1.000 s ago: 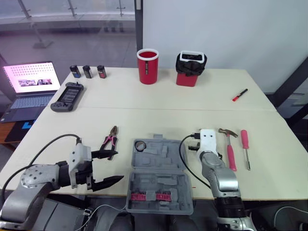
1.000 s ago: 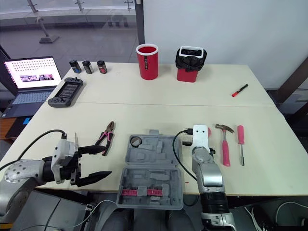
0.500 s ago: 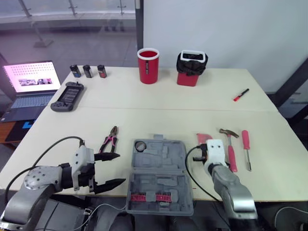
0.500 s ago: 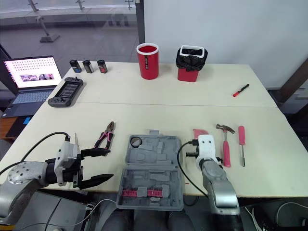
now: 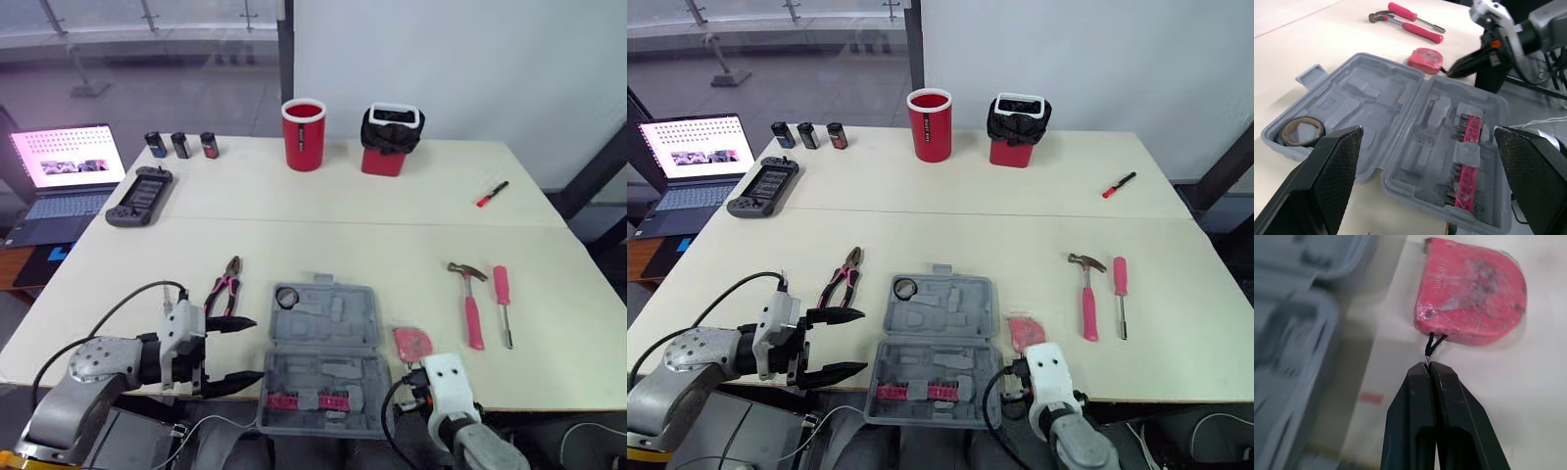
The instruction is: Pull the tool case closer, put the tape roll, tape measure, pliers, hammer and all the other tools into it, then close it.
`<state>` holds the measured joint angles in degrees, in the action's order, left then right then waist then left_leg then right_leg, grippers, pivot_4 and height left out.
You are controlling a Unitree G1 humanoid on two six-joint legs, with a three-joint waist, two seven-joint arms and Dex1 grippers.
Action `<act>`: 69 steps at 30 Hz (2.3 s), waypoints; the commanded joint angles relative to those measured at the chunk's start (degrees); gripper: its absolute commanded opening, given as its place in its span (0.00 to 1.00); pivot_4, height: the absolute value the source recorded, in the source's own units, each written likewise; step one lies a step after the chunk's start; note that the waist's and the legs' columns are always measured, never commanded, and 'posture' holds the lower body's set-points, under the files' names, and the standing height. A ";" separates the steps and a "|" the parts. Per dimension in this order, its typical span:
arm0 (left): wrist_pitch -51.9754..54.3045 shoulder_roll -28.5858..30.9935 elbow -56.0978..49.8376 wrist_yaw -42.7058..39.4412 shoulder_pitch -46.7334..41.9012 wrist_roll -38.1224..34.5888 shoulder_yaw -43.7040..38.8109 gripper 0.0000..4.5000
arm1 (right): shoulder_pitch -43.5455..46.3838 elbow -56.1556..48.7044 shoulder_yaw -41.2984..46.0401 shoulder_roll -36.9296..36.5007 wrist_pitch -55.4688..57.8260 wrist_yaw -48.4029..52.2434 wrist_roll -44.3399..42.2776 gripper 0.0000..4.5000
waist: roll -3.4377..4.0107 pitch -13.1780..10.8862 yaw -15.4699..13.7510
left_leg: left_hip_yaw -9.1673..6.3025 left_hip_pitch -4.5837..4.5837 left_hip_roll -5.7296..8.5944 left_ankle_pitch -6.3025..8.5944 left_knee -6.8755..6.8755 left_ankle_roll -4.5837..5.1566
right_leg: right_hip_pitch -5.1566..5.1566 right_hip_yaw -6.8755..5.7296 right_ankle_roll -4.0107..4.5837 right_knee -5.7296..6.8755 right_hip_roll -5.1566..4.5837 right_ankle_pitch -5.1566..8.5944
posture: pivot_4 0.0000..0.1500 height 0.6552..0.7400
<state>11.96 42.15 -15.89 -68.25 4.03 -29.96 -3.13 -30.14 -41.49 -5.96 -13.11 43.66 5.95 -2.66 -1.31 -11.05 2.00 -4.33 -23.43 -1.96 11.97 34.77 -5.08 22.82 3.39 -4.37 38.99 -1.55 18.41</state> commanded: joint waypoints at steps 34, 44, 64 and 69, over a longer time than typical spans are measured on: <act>-0.14 -1.03 -1.20 0.86 -2.22 0.26 1.15 1.00 | 44.82 35.58 -5.03 -46.43 -35.15 68.74 -3.46 0.99 | 0.12 -0.22 0.51 | 0.13 0.08 0.08 0.11 0.35 0.24 | -0.27 -0.02 -0.31 -0.01 0.07 -0.14 | 1.00 0.98; -0.82 -1.12 -5.03 4.04 3.46 0.01 -1.39 1.00 | 58.26 56.57 -15.09 -39.19 -56.74 76.54 4.83 0.99 | 0.19 -0.27 0.47 | 0.09 0.11 0.08 0.19 0.42 0.38 | -0.35 -0.06 -0.36 0.00 0.07 -0.13 | 1.00 0.98; 1.41 -0.80 -8.34 7.54 4.23 -0.20 -1.77 1.00 | 62.77 71.09 -17.20 -32.85 -67.48 77.20 8.43 0.63 | 0.22 -0.28 0.57 | 0.11 0.42 0.06 0.16 0.46 0.33 | -0.64 -0.03 -0.24 0.05 0.09 -0.21 | 1.00 0.98; 1.75 -0.72 -8.31 7.64 3.86 -0.07 -1.68 1.00 | 61.41 65.66 -15.37 -34.84 -64.28 78.35 6.27 0.63 | 0.23 -0.28 0.50 | 0.11 0.46 0.06 0.16 0.46 0.33 | -0.66 -0.02 -0.24 0.08 0.10 -0.21 | 1.00 0.98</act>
<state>13.65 41.01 -22.70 -60.76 8.21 -29.33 -3.78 31.37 27.83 -23.72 -46.53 -21.52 83.67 5.38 -1.08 -11.33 2.50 -4.22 -22.97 -1.90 12.12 35.22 -4.75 22.16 3.37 -4.61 39.07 -1.46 18.20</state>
